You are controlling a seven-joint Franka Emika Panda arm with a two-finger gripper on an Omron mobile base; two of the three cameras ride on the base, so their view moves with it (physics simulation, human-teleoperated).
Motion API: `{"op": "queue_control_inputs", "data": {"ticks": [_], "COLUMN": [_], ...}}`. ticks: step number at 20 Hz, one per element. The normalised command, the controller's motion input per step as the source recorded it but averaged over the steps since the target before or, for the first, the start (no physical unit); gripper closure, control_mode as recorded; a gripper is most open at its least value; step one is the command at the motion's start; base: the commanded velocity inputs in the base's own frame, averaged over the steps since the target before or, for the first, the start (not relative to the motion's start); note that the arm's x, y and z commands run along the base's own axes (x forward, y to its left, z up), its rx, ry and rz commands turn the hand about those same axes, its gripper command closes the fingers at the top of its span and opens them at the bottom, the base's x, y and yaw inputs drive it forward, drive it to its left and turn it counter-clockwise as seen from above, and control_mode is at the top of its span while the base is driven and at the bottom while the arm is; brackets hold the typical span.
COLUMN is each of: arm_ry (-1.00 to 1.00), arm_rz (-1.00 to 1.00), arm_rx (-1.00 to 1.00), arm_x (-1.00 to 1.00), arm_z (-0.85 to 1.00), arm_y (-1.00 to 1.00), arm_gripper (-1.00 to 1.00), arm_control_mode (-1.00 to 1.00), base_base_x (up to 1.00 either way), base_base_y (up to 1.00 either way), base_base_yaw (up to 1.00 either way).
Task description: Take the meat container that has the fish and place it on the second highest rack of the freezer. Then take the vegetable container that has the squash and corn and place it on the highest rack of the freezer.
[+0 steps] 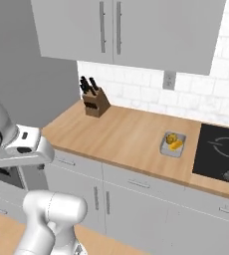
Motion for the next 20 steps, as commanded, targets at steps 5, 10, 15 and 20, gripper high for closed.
{"op": "queue_control_inputs", "data": {"ticks": [5,10,15,20], "arm_ry": [0.0,0.0,0.0,0.0], "arm_rz": [0.0,0.0,0.0,0.06], "arm_rx": [0.0,0.0,0.0,0.17], "arm_x": [0.0,0.0,0.0,-0.03], "arm_z": [0.0,0.0,0.0,0.0], "arm_y": [0.0,0.0,0.0,-0.28], "arm_gripper": [-1.0,-1.0,-1.0,-1.0], "arm_control_mode": [1.0,1.0,1.0,-1.0], "base_base_x": [0.09,0.34,0.3,-0.04], "base_base_y": [-0.9,-0.85,-0.48,-0.05], "base_base_yaw": [0.01,0.02,0.01,0.0]}}
